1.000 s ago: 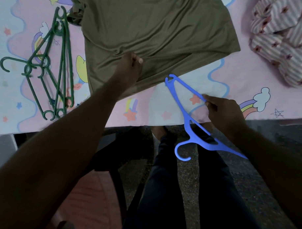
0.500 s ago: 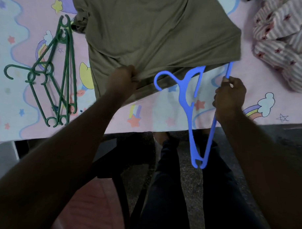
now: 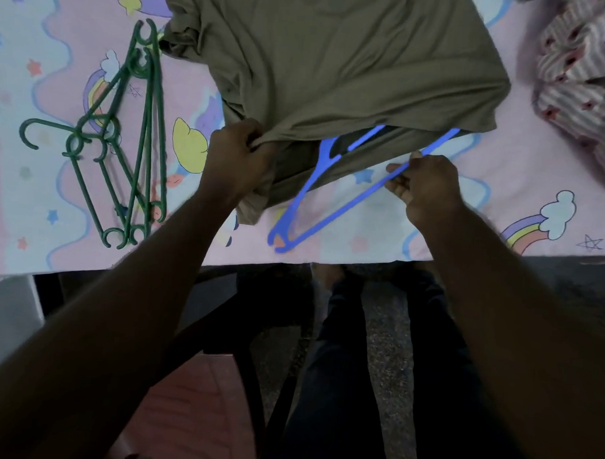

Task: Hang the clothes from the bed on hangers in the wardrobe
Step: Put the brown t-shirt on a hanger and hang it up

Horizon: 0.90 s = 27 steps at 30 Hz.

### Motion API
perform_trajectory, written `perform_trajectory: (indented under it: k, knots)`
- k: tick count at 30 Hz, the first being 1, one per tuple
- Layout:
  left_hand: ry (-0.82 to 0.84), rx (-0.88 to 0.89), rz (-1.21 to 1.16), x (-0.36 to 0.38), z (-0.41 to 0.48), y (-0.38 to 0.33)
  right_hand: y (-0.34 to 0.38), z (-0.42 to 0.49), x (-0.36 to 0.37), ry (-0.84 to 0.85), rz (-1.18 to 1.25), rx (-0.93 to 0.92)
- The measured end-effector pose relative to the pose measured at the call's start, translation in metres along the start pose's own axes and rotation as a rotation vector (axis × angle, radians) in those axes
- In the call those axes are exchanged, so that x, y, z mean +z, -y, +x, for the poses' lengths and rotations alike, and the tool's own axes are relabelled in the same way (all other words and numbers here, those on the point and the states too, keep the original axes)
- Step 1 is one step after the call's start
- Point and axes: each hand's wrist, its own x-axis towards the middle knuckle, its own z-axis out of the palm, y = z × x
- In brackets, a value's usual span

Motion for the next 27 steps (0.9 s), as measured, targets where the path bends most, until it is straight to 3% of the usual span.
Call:
perform_trajectory:
  k: [2, 6, 9, 12, 14, 15, 18, 19, 22, 24, 27]
  knots:
    - [0.058, 0.007, 0.209, -0.002, 0.001, 0.005, 0.005, 0.001, 0.005, 0.004, 0.109, -0.002]
    - [0.143, -0.180, 0.564, -0.011, 0.001, 0.031, 0.011, 0.005, 0.015, 0.021, 0.175, 0.002]
    - [-0.062, -0.223, 0.294, -0.024, -0.006, 0.047, 0.013, 0.005, 0.022, 0.095, 0.125, -0.039]
    - [-0.221, -0.277, -0.067, -0.027, -0.016, 0.048, 0.015, -0.003, 0.031, 0.337, 0.034, 0.000]
    - [-0.273, -0.360, -0.210, -0.020, -0.021, 0.043, 0.016, -0.007, 0.033, 0.344, -0.233, -0.011]
    - [-0.270, -0.390, -0.235, -0.015, -0.023, 0.040, 0.015, -0.005, 0.029, 0.263, -0.444, -0.131]
    - [-0.199, -0.351, -0.138, -0.004, -0.026, 0.039, 0.014, 0.013, 0.003, -0.151, -0.983, -0.763]
    - [-0.165, -0.308, -0.083, -0.001, -0.026, 0.040, 0.018, 0.016, -0.005, -0.206, -1.098, -0.829]
    - [-0.003, -0.235, 0.147, 0.004, -0.025, 0.047, 0.033, 0.030, -0.022, -0.165, -1.383, -0.777]
    - [0.092, -0.242, 0.336, 0.005, -0.027, 0.054, 0.041, 0.039, -0.026, -0.139, -1.519, -0.863]
    - [0.076, -0.318, 0.427, 0.000, -0.033, 0.068, 0.043, 0.048, -0.036, -0.082, -1.512, -1.044]
